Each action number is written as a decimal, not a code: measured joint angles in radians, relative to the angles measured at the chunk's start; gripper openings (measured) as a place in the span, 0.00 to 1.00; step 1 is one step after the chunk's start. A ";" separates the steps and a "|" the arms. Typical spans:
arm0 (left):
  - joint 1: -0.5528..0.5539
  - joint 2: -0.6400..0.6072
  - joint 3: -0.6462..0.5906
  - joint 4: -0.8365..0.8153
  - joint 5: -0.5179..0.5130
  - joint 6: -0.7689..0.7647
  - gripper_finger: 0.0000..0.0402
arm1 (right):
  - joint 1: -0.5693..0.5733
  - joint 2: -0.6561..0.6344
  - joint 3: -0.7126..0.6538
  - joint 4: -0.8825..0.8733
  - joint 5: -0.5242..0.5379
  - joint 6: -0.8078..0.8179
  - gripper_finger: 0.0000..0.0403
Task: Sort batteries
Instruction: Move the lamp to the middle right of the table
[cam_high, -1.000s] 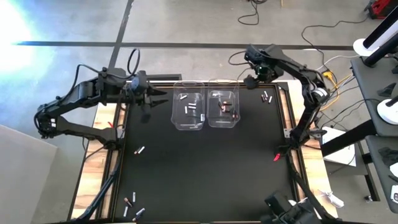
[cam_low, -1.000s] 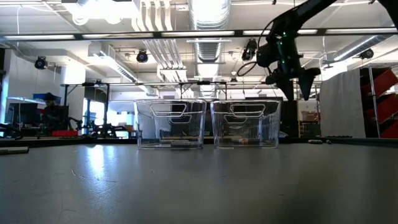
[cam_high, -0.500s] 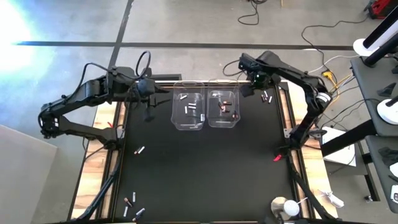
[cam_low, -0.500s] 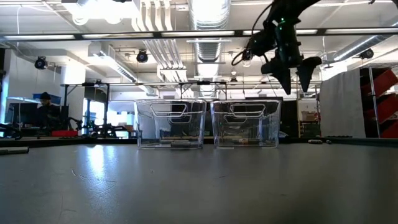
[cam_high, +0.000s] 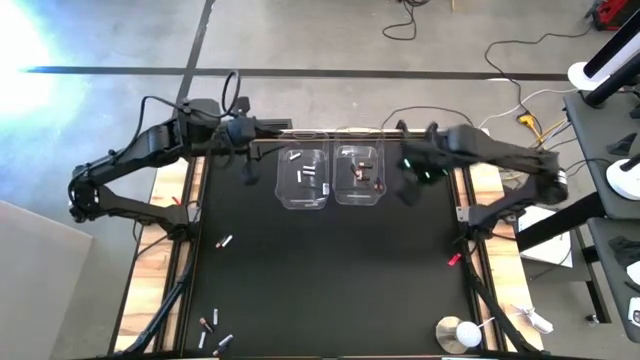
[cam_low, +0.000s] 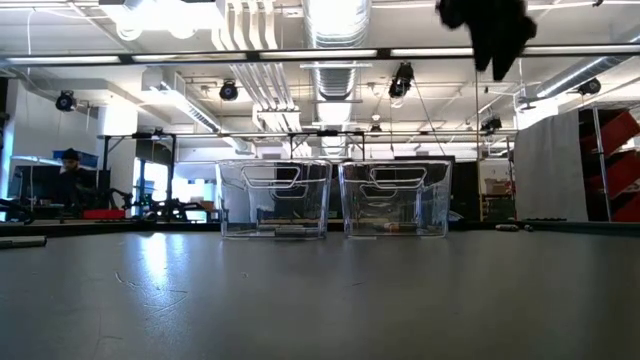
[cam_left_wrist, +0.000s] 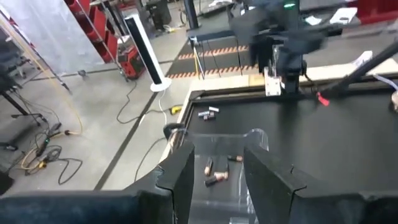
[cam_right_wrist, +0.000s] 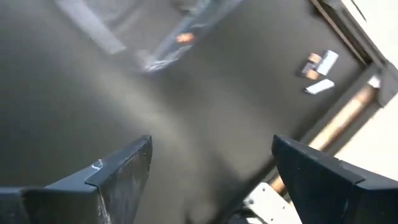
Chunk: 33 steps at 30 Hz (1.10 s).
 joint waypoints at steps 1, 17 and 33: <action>0.000 0.008 0.000 0.016 0.001 -0.011 0.30 | 0.057 -0.020 -0.001 0.001 -0.001 0.026 0.80; -0.026 0.053 0.002 0.117 0.287 -0.302 0.30 | 0.915 0.063 -0.002 0.057 -0.054 0.299 0.87; -0.129 0.094 0.001 0.166 0.283 -0.286 0.30 | 1.296 0.303 0.053 0.134 -0.207 0.693 0.92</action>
